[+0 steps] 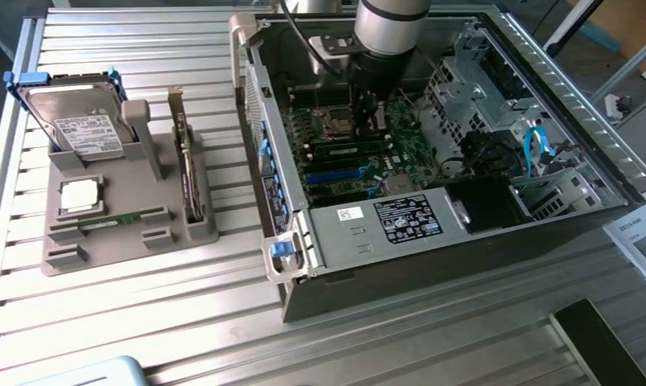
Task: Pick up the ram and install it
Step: 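Press down the ram until it locks into place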
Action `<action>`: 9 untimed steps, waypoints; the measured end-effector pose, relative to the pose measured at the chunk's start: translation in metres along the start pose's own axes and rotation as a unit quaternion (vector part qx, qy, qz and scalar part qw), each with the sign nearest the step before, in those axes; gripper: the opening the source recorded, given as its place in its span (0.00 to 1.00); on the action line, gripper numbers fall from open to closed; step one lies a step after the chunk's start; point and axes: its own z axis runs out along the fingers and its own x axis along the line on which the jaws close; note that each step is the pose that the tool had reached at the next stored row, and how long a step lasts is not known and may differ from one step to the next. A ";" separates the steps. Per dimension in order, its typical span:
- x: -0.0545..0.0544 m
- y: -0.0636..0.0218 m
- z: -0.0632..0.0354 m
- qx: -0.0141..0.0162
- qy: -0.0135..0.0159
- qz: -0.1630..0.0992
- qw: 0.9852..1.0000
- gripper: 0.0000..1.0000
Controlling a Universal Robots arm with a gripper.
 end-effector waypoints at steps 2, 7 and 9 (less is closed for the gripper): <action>0.000 -0.0029 0.0000 -0.012 0.001 0.000 1.000 0.11; 0.000 -0.0029 0.0001 -0.012 0.001 0.000 1.000 0.11; 0.000 -0.0029 0.0001 -0.012 0.001 0.000 1.000 0.11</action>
